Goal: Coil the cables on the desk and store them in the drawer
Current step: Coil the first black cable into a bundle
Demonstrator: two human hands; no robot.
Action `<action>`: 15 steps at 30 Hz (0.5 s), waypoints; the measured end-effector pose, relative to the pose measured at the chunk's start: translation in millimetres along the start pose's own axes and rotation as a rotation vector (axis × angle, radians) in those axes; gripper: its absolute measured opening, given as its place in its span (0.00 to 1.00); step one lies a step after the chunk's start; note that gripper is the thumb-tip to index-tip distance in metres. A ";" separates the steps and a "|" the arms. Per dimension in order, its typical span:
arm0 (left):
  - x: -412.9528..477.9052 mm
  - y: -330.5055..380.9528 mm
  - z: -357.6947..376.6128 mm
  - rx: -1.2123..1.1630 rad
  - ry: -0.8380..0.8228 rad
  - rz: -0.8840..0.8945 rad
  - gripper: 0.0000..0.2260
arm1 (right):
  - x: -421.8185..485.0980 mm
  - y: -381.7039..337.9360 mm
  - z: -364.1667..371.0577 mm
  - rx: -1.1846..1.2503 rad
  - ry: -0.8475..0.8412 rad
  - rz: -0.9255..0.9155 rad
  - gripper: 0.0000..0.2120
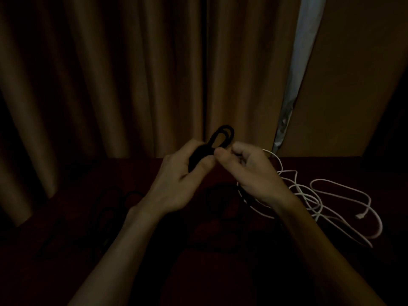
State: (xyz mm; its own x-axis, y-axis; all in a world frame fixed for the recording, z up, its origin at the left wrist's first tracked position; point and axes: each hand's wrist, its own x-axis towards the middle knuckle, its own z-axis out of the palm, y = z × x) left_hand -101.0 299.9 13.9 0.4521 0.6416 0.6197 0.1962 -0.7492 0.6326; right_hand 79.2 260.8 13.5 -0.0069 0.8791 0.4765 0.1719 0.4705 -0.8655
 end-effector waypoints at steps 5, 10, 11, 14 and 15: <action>1.3 2.9 -4.0 -0.410 0.002 -0.149 0.08 | -2.2 3.0 -5.1 0.184 -0.126 0.076 0.16; 2.1 6.6 3.0 -0.758 -0.148 -0.238 0.13 | -0.2 6.6 -5.8 0.348 -0.179 0.084 0.25; 2.0 7.9 5.0 -0.802 -0.179 -0.252 0.14 | -1.6 7.2 -7.5 0.361 -0.221 0.078 0.23; 2.1 10.3 9.7 -0.861 -0.237 -0.306 0.19 | -5.0 3.1 -9.5 0.421 -0.293 0.080 0.17; 2.2 11.6 10.5 -0.824 -0.244 -0.339 0.19 | -4.2 2.1 -10.4 0.400 -0.274 0.064 0.17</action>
State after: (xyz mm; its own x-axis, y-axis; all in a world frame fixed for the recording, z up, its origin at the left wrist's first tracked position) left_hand -88.6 290.8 17.7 0.6726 0.6830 0.2848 -0.2872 -0.1138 0.9511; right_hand 89.8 257.4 11.3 -0.2769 0.8698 0.4084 -0.2108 0.3597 -0.9089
